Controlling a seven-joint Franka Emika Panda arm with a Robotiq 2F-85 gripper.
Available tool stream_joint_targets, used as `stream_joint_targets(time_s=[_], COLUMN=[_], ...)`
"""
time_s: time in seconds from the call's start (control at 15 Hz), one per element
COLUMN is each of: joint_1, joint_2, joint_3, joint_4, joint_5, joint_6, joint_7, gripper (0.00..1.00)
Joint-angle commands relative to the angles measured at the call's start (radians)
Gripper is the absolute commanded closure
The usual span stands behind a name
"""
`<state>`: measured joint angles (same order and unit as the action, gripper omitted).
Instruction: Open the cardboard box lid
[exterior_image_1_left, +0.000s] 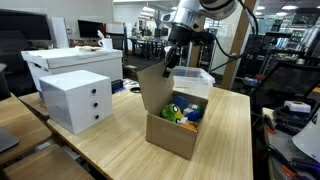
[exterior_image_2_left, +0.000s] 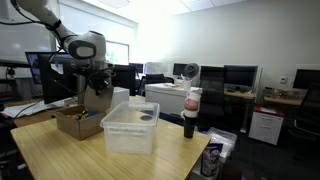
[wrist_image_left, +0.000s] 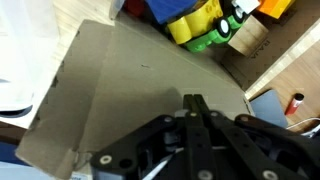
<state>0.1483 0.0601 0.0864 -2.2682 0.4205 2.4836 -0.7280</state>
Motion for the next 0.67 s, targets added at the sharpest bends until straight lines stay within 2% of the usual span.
stream_joint_targets(time_s=[0.0, 0.27, 0.6], joint_1=[-0.027, -0.036, -0.021], joint_2=[0.051, 0.092, 0.124], joint_3=[0.022, 0.030, 0.084], joint_4=[0.047, 0.072, 0.100], joint_5=[0.003, -0.004, -0.008], joint_6=[0.016, 0.029, 0.047], joint_7=[0.013, 0.048, 0.106], gripper=[0.97, 0.98, 0.97])
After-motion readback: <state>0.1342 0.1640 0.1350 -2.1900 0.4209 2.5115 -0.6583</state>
